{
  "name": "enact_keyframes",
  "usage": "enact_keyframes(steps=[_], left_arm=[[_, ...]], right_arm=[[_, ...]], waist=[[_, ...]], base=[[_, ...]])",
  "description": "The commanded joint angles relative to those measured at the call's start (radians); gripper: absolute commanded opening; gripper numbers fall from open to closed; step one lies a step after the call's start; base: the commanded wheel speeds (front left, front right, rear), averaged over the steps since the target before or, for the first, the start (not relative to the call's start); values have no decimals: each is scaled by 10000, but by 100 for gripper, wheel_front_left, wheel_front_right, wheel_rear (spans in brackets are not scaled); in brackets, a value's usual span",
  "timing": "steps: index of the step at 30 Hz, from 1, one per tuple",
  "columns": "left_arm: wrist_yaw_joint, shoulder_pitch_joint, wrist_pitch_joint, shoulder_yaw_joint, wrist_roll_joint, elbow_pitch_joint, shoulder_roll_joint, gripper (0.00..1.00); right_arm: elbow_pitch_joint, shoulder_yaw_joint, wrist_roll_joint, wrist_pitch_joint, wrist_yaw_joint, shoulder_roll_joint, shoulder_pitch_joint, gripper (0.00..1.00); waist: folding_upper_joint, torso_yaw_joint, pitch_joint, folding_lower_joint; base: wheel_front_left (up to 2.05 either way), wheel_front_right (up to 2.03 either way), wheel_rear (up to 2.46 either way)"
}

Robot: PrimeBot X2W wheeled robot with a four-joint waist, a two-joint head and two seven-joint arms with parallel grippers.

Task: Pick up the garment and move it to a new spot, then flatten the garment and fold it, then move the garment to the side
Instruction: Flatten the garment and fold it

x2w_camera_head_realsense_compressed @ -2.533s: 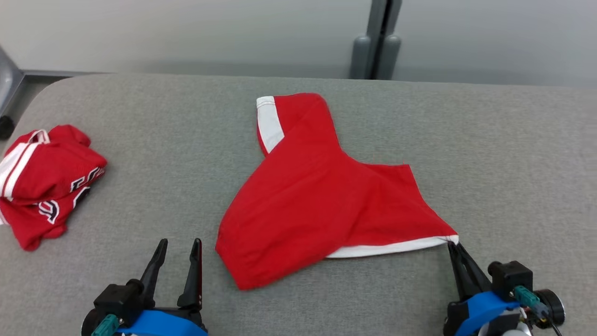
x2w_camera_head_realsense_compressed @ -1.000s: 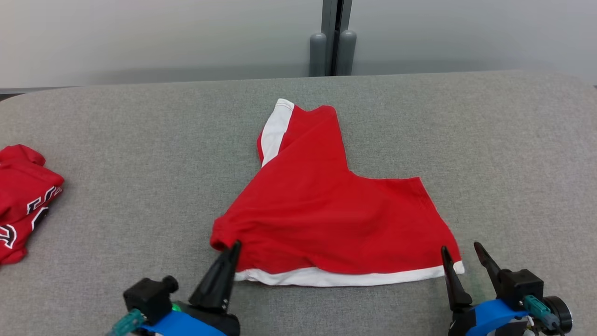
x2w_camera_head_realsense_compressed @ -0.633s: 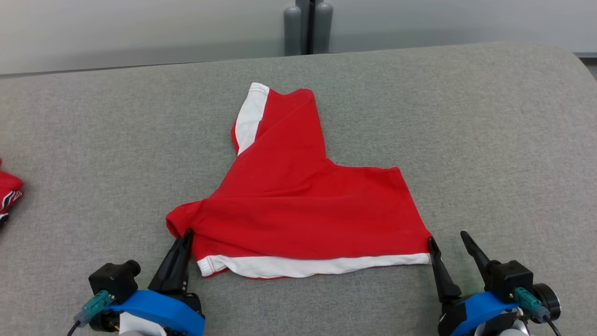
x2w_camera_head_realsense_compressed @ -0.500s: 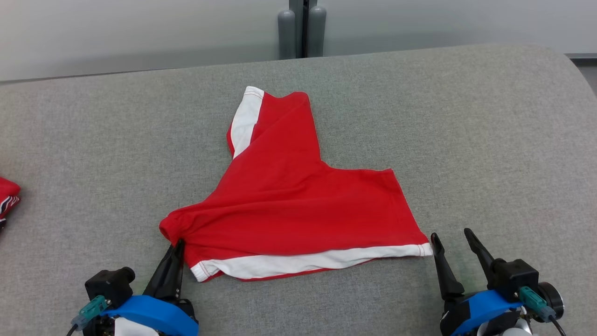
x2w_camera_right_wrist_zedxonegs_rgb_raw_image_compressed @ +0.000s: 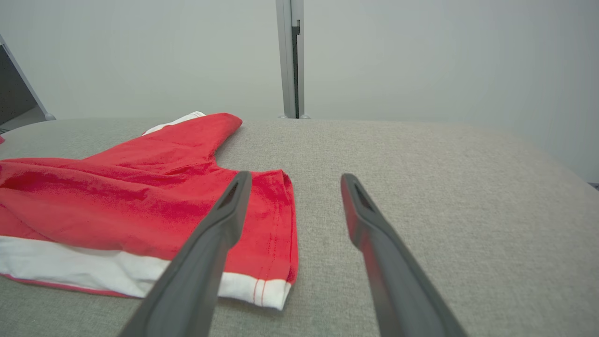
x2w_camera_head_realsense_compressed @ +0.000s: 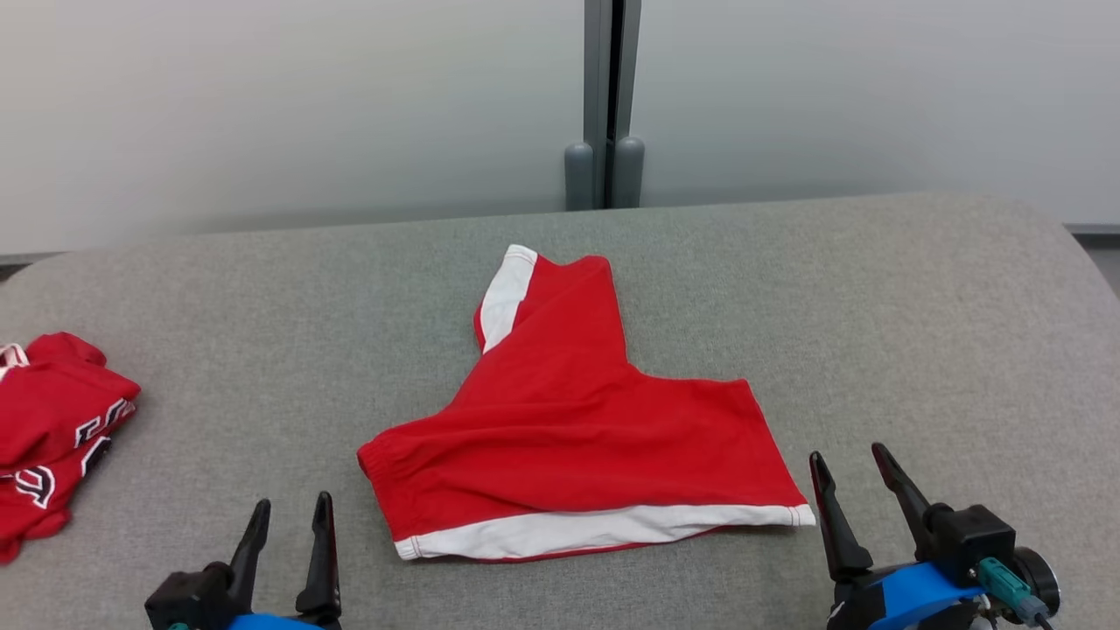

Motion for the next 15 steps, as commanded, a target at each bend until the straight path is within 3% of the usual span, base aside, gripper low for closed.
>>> enact_keyframes(steps=[1,9,15], left_arm=[[-15,230,-27,179,280,-59,-174,100],[-15,774,-27,802,1288,-100,-725,100],[-15,733,-26,336,1123,-89,-834,100]], right_arm=[[61,-49,14,-7,1,-52,214,100],[369,-29,9,-7,1,-54,617,100],[428,18,-12,-6,1,-52,522,100]], waist=[[3,-9,-234,1],[3,202,-739,1],[3,220,-645,1]], base=[[0,0,0],[0,0,0],[0,0,0]])
